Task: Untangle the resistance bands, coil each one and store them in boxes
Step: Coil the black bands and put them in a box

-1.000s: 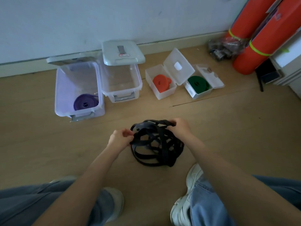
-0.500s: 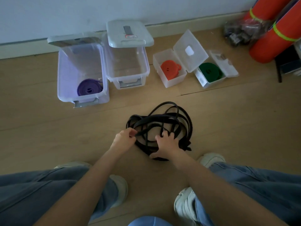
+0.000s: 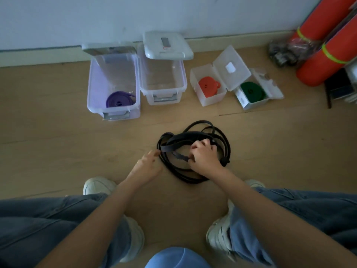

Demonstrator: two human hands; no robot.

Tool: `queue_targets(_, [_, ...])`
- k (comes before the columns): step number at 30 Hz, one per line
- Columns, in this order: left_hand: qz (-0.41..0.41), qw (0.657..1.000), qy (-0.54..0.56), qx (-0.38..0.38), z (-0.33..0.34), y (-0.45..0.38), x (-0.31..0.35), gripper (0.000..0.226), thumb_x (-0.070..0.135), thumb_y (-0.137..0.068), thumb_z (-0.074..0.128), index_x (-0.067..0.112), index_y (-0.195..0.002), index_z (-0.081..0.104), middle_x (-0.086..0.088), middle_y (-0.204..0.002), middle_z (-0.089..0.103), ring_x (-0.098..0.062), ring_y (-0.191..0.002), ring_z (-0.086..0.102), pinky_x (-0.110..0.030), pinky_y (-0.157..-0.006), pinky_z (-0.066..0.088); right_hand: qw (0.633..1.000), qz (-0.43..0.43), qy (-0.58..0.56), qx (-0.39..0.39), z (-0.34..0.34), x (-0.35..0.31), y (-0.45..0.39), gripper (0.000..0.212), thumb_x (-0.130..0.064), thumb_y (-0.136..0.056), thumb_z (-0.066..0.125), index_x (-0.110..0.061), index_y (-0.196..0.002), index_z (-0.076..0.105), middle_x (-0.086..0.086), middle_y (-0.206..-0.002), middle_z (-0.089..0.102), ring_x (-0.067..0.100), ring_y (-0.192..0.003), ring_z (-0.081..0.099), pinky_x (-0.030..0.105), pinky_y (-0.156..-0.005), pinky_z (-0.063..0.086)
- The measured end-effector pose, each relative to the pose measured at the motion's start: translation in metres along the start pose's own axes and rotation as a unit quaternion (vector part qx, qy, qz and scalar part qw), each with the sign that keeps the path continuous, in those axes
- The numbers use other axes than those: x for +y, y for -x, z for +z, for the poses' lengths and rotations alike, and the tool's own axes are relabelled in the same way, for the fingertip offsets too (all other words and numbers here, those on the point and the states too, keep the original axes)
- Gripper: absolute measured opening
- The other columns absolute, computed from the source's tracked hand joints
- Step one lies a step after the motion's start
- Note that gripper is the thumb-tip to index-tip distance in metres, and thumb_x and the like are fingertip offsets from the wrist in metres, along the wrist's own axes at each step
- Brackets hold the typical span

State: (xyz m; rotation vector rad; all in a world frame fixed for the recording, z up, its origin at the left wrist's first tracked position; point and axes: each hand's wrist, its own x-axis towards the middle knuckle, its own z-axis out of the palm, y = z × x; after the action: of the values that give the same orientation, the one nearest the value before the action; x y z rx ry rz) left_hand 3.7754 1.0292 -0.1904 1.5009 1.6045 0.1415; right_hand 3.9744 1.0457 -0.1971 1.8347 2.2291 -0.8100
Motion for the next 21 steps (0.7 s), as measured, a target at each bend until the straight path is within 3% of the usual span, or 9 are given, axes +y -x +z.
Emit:
queue_targets(2, [0.095, 0.995, 0.012, -0.001, -0.011, -0.001, 0.029, 0.077, 0.01, -0.077, 0.071, 0.01, -0.142, 0.03, -0.008, -0.142, 0.04, -0.022, -0.131, 0.037, -0.023, -0.101, 0.029, 0.993, 0.011, -0.118, -0.023, -0.049, -0.01, 0.007, 0.015, -0.021, -0.089, 0.053, -0.013, -0.096, 0.064, 0.0, -0.091, 0.062, 0.019, -0.094, 0.056, 0.023, -0.073, 0.043])
queue_targets(4, [0.153, 0.987, 0.024, -0.036, -0.024, 0.002, 0.064, 0.085, 0.016, -0.074, 0.076, 0.015, -0.143, 0.027, -0.003, -0.142, 0.04, -0.017, -0.131, 0.037, -0.02, -0.101, 0.029, 0.973, 0.017, -0.226, -0.049, -0.104, -0.023, 0.025, 0.012, -0.017, -0.088, 0.053, -0.015, -0.079, 0.059, -0.004, -0.066, 0.06, 0.011, -0.062, 0.056, 0.018, -0.05, 0.04])
queue_targets(7, [0.207, 0.975, 0.039, -0.076, -0.049, 0.017, 0.117, 0.062, 0.03, -0.071, 0.078, 0.029, -0.125, 0.048, 0.012, -0.122, 0.055, -0.009, -0.118, 0.05, -0.027, -0.101, 0.039, 0.947, -0.035, -0.32, -0.011, -0.184, -0.043, 0.065, 0.021, -0.018, -0.088, 0.059, -0.015, -0.068, 0.053, -0.003, -0.053, 0.053, 0.002, -0.037, 0.042, 0.014, -0.037, 0.031])
queue_targets(10, [0.263, 0.958, 0.094, -0.058, -0.078, 0.044, 0.165, 0.034, 0.029, -0.072, 0.077, 0.031, -0.102, 0.061, 0.014, -0.109, 0.063, -0.003, -0.108, 0.057, -0.027, -0.097, 0.043, 0.927, -0.114, -0.353, 0.061, -0.239, -0.065, 0.107, 0.023, -0.016, -0.087, 0.065, -0.013, -0.068, 0.051, 0.0, -0.054, 0.047, 0.005, -0.038, 0.036, 0.018, -0.039, 0.03])
queue_targets(13, [0.313, 0.931, 0.18, -0.053, -0.109, 0.076, 0.2, 0.015, 0.022, -0.076, 0.075, 0.023, -0.089, 0.068, 0.007, -0.092, 0.071, -0.007, -0.091, 0.066, -0.027, -0.089, 0.05, 0.831, -0.19, -0.51, 0.117, -0.27, -0.084, 0.135, 0.026, -0.005, -0.087, 0.059, -0.012, -0.066, 0.048, -0.007, -0.049, 0.039, 0.005, -0.043, 0.031, 0.016, -0.038, 0.024])
queue_targets(15, [0.339, 0.914, 0.214, -0.062, -0.125, 0.095, 0.212, 0.016, 0.02, -0.077, 0.072, 0.016, -0.092, 0.068, 0.003, -0.089, 0.072, -0.012, -0.088, 0.067, -0.025, -0.084, 0.053, 0.755, -0.235, -0.592, 0.156, -0.286, -0.091, 0.147, 0.031, -0.004, -0.087, 0.058, -0.016, -0.061, 0.046, -0.01, -0.05, 0.035, 0.003, -0.045, 0.032, 0.015, -0.039, 0.022])
queue_targets(17, [0.352, 0.912, 0.195, -0.085, -0.13, 0.107, 0.215, 0.01, 0.014, -0.084, 0.065, 0.018, -0.093, 0.065, 0.012, -0.084, 0.071, -0.004, -0.085, 0.066, -0.018, -0.08, 0.051, 0.695, -0.252, -0.647, 0.186, -0.297, -0.095, 0.152, 0.034, -0.004, -0.087, 0.056, -0.018, -0.058, 0.046, -0.009, -0.052, 0.035, 0.002, -0.045, 0.034, 0.014, -0.038, 0.024])
queue_targets(19, [0.34, 0.92, 0.158, -0.112, -0.13, 0.116, 0.214, 0.015, 0.011, -0.092, 0.054, 0.023, -0.09, 0.062, 0.017, -0.078, 0.069, -0.003, -0.083, 0.065, -0.02, -0.082, 0.052, 0.665, -0.242, -0.676, 0.206, -0.301, -0.098, 0.153, 0.035, -0.004, -0.088, 0.055, -0.018, -0.057, 0.045, -0.006, -0.053, 0.036, 0.003, -0.045, 0.035, 0.015, -0.038, 0.026])
queue_targets(21, [0.325, 0.92, 0.205, -0.075, -0.137, 0.12, 0.215, 0.018, 0.013, -0.096, 0.047, 0.018, -0.084, 0.059, 0.011, -0.071, 0.067, -0.008, -0.074, 0.065, -0.025, -0.08, 0.054, 0.646, -0.22, -0.692, 0.235, -0.303, -0.094, 0.153, 0.037, -0.006, -0.088, 0.055, -0.019, -0.055, 0.046, -0.005, -0.052, 0.037, 0.005, -0.045, 0.035, 0.017, -0.04, 0.027])
